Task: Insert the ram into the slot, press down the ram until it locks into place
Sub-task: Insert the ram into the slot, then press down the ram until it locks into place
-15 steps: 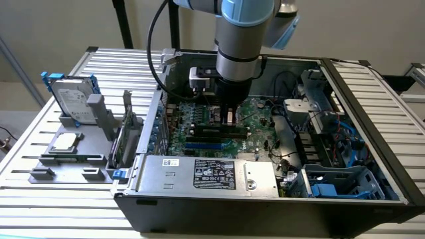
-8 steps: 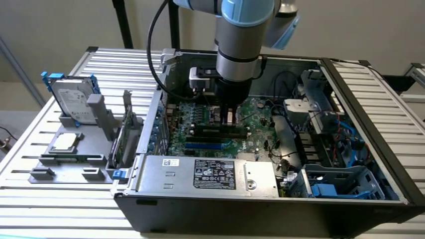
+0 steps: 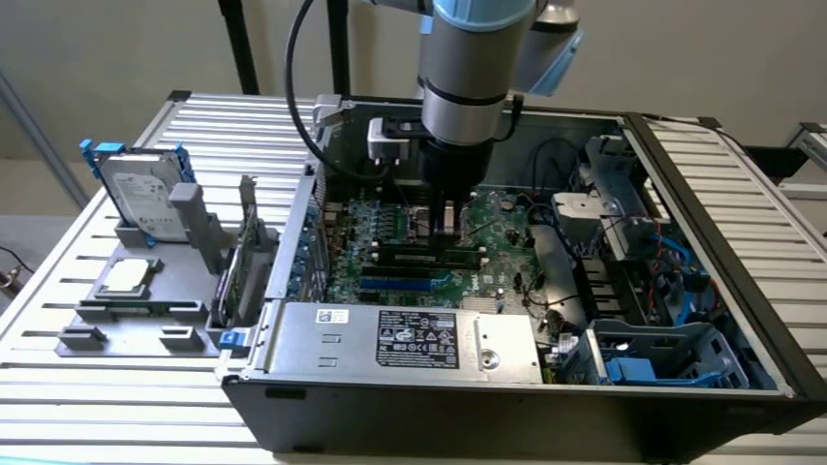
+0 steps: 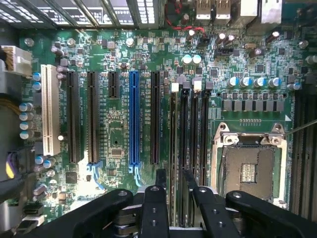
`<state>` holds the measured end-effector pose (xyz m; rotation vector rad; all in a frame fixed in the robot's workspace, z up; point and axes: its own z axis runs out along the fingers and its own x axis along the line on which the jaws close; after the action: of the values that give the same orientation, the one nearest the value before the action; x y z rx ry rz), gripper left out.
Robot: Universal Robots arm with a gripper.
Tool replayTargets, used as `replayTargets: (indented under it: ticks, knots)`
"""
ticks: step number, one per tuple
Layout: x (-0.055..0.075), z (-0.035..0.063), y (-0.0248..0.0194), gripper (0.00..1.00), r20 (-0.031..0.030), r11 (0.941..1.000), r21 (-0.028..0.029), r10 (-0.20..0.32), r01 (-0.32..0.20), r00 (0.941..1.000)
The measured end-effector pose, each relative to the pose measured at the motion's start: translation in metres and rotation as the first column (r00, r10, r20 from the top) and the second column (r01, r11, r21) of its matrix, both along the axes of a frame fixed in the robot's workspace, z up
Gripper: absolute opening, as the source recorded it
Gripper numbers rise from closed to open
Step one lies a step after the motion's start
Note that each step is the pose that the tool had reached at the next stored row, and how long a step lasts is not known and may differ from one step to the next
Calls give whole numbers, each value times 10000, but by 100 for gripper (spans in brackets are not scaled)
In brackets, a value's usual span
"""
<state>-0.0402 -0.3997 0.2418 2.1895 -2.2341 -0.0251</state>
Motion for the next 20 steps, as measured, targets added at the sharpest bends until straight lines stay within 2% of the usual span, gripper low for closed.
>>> replayTargets:
  ticks: [4, 5, 7, 9, 20]
  knots:
    - [-20, 91, 0, 28, -1, 10000, 0, 0, 0, 10000]
    - [-29, 99, 0, 26, -1, 10000, 1, 0, 0, 10000]
    - [-41, 100, 0, 13, 1, 10000, 6, 0, 0, 10000]
    - [-41, 101, 0, 11, 0, 10000, 10, 1, -1, 10000]
    - [-41, 102, 0, 11, 0, 10000, 10, 1, -1, 10000]
